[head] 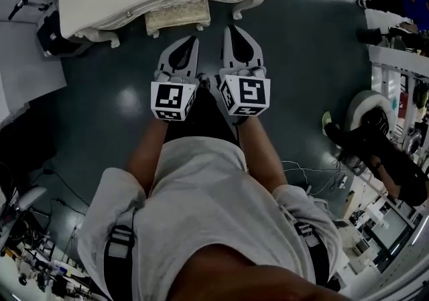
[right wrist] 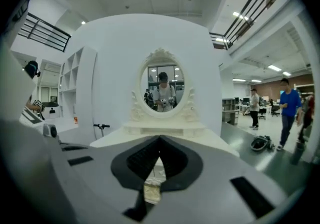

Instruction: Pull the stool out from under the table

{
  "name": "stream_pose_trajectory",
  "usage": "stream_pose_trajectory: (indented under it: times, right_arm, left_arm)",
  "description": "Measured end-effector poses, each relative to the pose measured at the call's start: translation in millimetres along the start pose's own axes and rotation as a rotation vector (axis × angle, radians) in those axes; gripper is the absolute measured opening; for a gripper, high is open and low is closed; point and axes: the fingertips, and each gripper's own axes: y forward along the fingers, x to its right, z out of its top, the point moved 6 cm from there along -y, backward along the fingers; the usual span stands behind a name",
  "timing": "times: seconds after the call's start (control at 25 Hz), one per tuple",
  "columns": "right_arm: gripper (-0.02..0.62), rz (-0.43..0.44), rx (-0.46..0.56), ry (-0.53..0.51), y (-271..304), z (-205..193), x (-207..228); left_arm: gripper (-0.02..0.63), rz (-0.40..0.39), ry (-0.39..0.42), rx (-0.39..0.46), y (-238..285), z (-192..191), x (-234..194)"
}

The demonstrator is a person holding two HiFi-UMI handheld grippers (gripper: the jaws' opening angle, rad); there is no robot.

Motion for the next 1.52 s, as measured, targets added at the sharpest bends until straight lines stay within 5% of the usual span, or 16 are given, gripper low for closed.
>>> stream_pose_trajectory:
  times: [0.56, 1.08, 1.52]
  right_arm:
    - [0.014, 0.195, -0.122, -0.02, 100.6, -104.3, 39.5]
    - [0.014, 0.217, -0.218, -0.139, 158.5, -237.7, 62.7]
    - [0.015, 0.188, -0.237, -0.343, 158.0, -342.6, 55.8]
  left_arm:
    - [0.006, 0.299, -0.061, -0.117, 39.6, -85.1, -58.6]
    - [0.006, 0.302, 0.045, -0.209, 68.5, -184.1, -111.8]
    - [0.006, 0.311, 0.237, -0.227, 66.0, -289.5, -173.8]
